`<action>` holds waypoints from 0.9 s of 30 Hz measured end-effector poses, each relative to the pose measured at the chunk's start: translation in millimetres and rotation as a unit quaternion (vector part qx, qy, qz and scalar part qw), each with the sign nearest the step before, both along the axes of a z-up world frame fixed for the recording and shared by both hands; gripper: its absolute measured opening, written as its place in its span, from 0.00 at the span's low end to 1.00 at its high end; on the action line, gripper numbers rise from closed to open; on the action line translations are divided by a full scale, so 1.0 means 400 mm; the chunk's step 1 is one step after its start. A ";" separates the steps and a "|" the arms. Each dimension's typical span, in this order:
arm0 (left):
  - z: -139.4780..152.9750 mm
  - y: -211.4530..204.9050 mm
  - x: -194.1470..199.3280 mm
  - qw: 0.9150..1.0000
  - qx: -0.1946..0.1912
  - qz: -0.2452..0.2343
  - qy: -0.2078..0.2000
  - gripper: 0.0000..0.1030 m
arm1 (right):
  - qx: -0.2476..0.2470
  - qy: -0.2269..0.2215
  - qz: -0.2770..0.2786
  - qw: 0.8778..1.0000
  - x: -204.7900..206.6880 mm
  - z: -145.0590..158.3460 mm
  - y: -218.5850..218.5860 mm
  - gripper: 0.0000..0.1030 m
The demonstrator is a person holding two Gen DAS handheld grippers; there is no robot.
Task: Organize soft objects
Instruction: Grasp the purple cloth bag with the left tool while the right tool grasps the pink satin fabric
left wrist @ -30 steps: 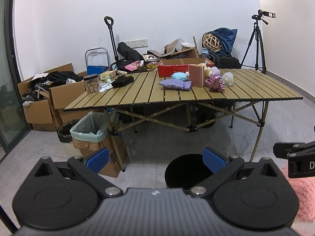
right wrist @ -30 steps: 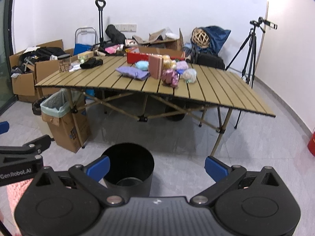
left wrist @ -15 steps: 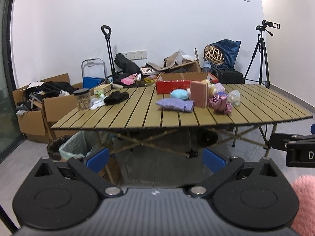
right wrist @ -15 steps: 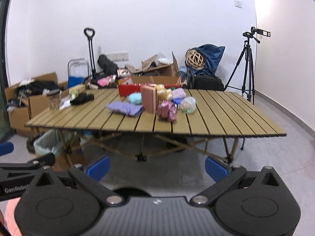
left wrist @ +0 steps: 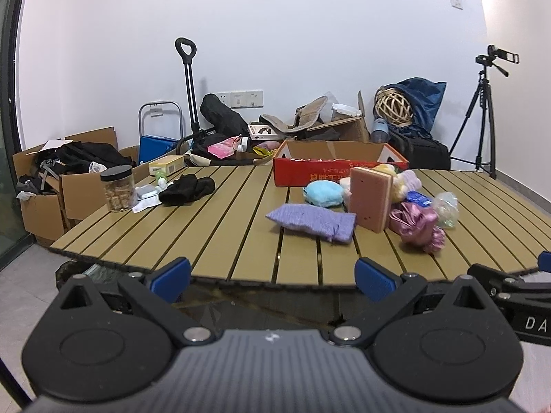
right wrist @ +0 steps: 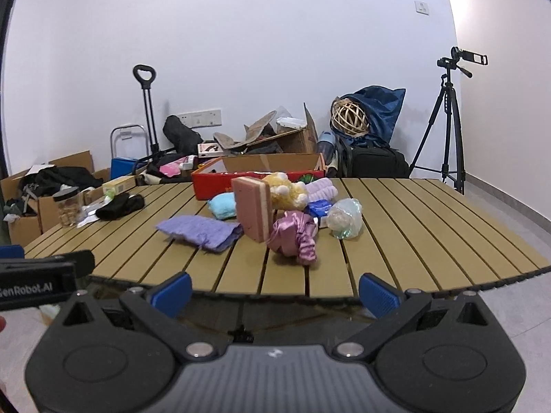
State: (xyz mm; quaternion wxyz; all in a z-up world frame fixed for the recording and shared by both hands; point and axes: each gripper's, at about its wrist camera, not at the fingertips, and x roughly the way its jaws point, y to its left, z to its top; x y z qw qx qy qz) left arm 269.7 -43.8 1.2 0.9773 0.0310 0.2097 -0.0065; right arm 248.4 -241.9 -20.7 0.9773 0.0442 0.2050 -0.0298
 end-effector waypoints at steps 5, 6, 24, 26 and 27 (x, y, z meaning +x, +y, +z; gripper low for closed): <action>-0.005 -0.011 0.122 1.000 -0.003 0.004 0.021 1.00 | -0.001 -0.004 -0.008 1.000 0.112 -0.016 -0.023 1.00; -0.004 -0.013 0.146 1.000 -0.006 0.005 0.025 1.00 | -0.001 -0.003 -0.010 1.000 0.137 -0.019 -0.028 1.00; -0.114 -0.084 0.562 0.990 -0.065 0.039 0.117 1.00 | -0.006 0.020 -0.020 1.000 0.468 -0.115 -0.080 0.94; -0.137 -0.096 0.590 0.988 -0.069 0.039 0.131 1.00 | -0.004 0.028 -0.019 0.999 0.488 -0.128 -0.087 0.91; -0.148 -0.101 0.599 0.987 -0.071 0.039 0.137 1.00 | -0.004 0.030 -0.019 0.999 0.495 -0.135 -0.091 0.88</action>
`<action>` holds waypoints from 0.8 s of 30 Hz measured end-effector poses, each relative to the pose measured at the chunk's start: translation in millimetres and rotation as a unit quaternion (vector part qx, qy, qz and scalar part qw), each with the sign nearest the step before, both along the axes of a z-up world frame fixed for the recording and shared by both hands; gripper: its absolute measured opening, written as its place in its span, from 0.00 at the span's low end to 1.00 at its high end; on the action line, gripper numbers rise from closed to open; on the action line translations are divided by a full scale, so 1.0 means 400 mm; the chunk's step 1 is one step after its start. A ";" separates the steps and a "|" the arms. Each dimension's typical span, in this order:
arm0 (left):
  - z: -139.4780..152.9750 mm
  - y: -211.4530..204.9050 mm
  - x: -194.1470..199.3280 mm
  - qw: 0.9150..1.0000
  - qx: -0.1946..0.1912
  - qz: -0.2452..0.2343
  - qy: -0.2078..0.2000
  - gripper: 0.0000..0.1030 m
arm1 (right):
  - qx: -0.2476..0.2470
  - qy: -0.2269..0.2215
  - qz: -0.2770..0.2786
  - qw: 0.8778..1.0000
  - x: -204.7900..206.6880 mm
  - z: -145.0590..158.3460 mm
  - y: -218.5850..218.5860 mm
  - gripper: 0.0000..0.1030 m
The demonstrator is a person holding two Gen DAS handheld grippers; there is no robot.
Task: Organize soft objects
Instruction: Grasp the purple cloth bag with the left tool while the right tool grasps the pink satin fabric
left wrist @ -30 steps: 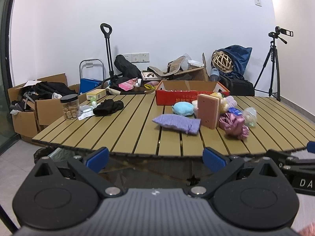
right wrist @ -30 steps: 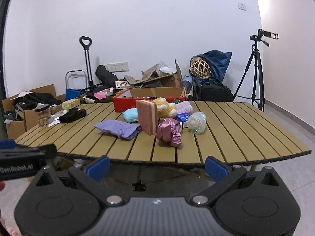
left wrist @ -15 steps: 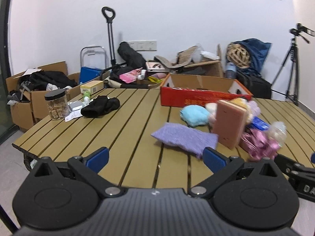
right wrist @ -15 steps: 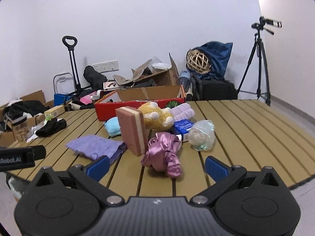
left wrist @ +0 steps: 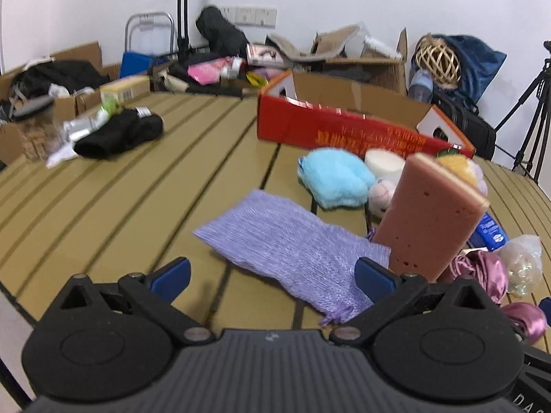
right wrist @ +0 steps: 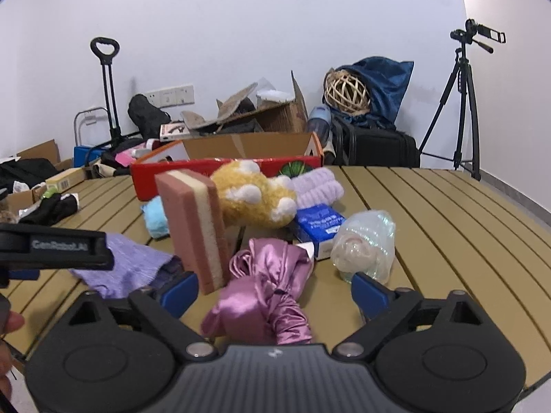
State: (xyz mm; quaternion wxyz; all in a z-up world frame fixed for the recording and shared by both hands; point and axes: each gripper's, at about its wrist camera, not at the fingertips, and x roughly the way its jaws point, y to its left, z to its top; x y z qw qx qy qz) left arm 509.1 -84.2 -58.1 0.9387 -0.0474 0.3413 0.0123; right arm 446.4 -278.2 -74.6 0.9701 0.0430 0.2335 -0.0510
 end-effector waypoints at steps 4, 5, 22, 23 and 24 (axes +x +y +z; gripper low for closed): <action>-0.031 -0.024 0.025 1.000 0.011 -0.002 0.008 1.00 | 0.002 0.010 0.003 1.000 0.019 -0.022 -0.009 0.83; -0.036 -0.029 0.028 1.000 0.014 -0.002 0.007 1.00 | 0.001 0.011 0.004 1.000 0.023 -0.026 -0.010 0.82; -0.051 -0.074 0.010 0.999 0.005 -0.036 -0.020 0.31 | -0.009 0.001 0.027 1.000 0.030 -0.047 -0.008 0.39; -0.048 -0.075 0.006 0.999 0.006 -0.038 -0.025 0.28 | -0.006 0.001 0.028 1.000 0.029 -0.047 -0.010 0.39; -0.045 -0.075 0.003 0.999 0.007 -0.039 -0.029 0.26 | -0.006 0.000 0.028 1.000 0.028 -0.046 -0.010 0.38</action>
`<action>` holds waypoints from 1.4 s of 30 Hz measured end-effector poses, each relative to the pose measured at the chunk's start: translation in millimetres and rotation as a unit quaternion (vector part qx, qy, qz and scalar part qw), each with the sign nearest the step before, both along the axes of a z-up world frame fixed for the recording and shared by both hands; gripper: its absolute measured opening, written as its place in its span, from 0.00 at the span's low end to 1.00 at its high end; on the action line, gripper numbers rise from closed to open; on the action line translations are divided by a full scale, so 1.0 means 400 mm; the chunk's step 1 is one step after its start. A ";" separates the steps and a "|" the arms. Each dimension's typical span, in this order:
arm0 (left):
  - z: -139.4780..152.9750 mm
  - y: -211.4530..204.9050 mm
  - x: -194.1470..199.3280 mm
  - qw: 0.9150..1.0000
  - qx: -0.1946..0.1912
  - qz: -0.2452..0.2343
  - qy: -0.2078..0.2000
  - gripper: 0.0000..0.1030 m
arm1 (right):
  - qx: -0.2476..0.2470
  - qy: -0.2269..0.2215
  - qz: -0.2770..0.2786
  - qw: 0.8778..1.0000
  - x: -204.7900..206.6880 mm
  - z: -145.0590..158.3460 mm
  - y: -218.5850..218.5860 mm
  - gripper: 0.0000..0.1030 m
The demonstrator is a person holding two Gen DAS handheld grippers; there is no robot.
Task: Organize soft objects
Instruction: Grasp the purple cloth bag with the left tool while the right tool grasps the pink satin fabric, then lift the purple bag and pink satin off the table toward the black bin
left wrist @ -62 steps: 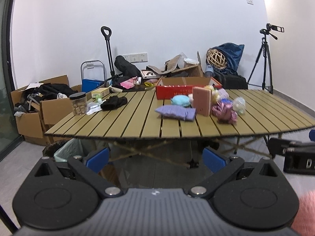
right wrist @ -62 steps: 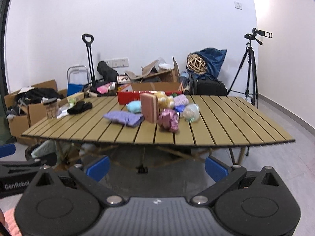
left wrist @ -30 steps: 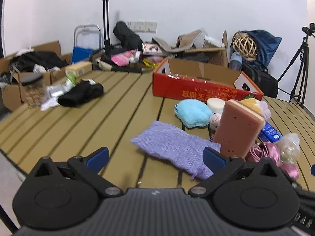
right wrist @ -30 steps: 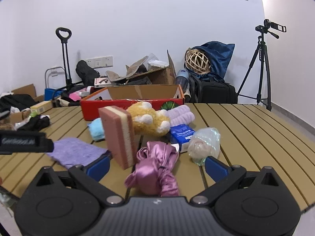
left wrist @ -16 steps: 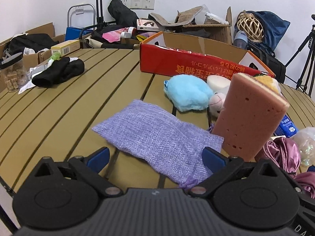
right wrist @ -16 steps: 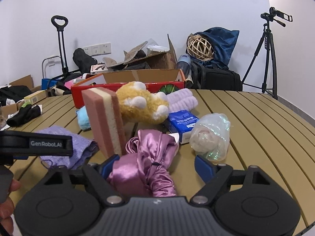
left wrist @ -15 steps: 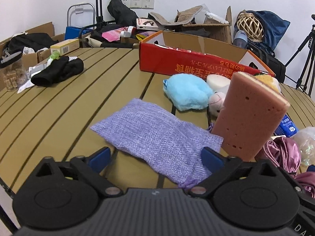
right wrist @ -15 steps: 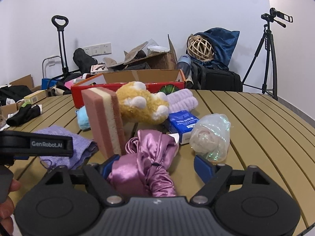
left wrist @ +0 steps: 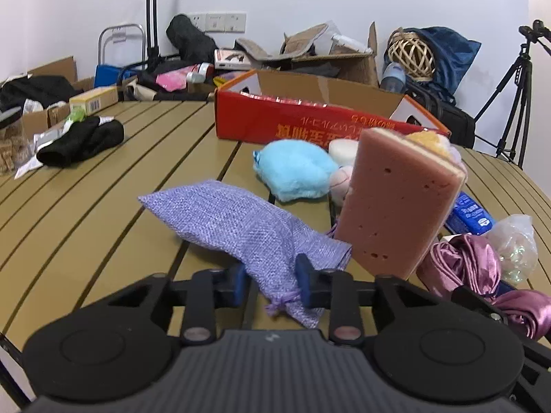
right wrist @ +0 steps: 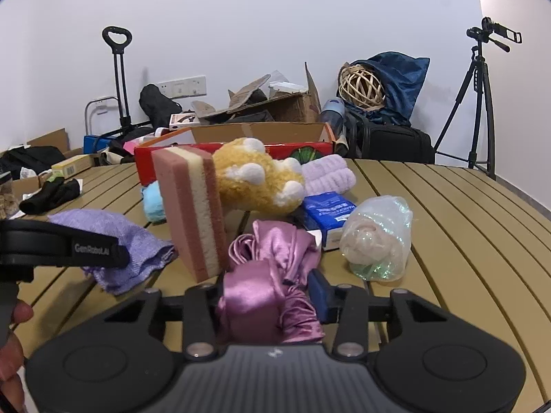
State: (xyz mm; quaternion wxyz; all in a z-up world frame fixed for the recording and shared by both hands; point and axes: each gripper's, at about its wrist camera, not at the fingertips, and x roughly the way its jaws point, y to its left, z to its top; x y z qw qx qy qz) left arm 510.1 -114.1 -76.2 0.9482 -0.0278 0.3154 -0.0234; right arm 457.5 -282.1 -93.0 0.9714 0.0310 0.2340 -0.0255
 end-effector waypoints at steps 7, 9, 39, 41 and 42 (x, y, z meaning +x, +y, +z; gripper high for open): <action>0.019 0.013 -0.015 1.000 0.001 -0.006 -0.019 0.16 | 0.021 -0.009 0.004 1.000 -0.012 0.006 -0.016 0.28; 0.023 0.019 -0.019 1.000 0.000 -0.007 -0.021 0.16 | 0.023 -0.010 0.004 1.000 -0.015 0.007 -0.017 0.28; 0.125 0.034 -0.169 0.995 0.032 -0.018 -0.090 0.16 | 0.057 -0.082 0.025 0.995 -0.128 0.097 -0.028 0.21; 0.138 0.035 -0.206 0.994 0.035 -0.022 -0.097 0.16 | 0.059 -0.091 0.027 0.994 -0.155 0.112 -0.020 0.21; 0.145 0.038 -0.226 0.994 0.036 -0.023 -0.100 0.16 | 0.057 -0.096 0.029 0.993 -0.170 0.118 -0.014 0.21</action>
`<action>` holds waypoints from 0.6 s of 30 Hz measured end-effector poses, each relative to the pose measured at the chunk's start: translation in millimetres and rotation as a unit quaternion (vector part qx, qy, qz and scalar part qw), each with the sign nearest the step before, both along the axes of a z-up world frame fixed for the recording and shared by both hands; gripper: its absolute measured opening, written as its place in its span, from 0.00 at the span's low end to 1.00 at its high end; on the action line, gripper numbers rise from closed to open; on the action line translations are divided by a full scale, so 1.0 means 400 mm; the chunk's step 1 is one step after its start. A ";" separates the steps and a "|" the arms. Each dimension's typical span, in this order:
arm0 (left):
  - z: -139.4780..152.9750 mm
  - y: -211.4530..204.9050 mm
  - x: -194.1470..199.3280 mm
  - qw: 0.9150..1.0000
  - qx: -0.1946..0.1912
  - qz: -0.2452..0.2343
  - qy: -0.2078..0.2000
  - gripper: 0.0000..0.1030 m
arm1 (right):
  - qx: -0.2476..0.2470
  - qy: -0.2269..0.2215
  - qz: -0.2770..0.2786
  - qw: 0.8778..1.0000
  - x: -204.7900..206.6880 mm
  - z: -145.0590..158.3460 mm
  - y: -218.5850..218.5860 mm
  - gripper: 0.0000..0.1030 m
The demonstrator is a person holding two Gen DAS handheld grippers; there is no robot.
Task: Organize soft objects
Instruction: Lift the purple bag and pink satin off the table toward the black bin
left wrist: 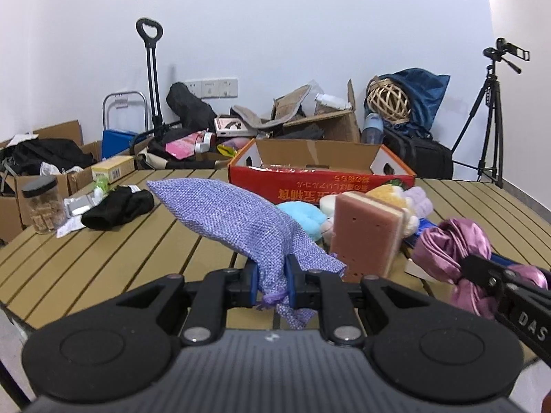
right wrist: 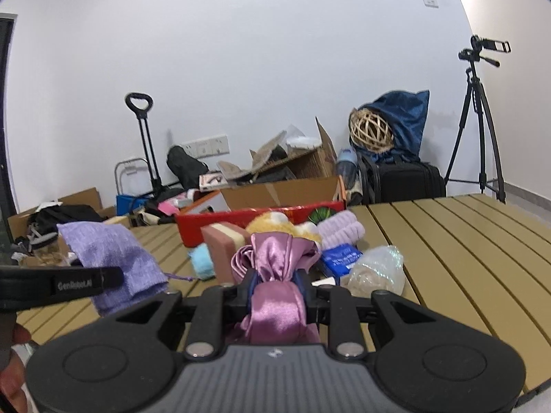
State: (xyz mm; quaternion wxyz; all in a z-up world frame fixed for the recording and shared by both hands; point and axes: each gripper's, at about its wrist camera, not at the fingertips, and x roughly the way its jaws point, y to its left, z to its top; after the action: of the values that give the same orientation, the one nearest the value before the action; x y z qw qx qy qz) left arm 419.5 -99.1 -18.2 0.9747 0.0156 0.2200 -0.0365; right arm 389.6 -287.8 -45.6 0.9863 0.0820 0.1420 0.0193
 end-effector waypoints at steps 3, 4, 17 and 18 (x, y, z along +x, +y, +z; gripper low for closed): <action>0.020 0.017 -0.062 1.000 -0.002 0.001 -0.010 0.16 | -0.008 -0.011 0.003 1.000 -0.047 0.020 0.023 0.21; 0.026 0.023 -0.085 1.000 -0.002 0.000 -0.012 0.16 | -0.014 -0.016 0.004 1.000 -0.067 0.027 0.035 0.21; 0.120 0.097 -0.369 0.999 0.007 -0.005 -0.042 0.16 | -0.028 -0.035 0.044 0.998 -0.338 0.108 0.144 0.21; 0.122 0.104 -0.391 0.999 0.007 -0.006 -0.043 0.16 | -0.032 -0.034 0.047 0.998 -0.360 0.112 0.152 0.21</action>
State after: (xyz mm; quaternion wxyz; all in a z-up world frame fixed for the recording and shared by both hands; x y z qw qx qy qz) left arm 263.0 -57.6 30.7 0.9829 0.0255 0.1779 -0.0399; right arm 245.6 -227.0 -0.6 0.9907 0.0429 0.1124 0.0641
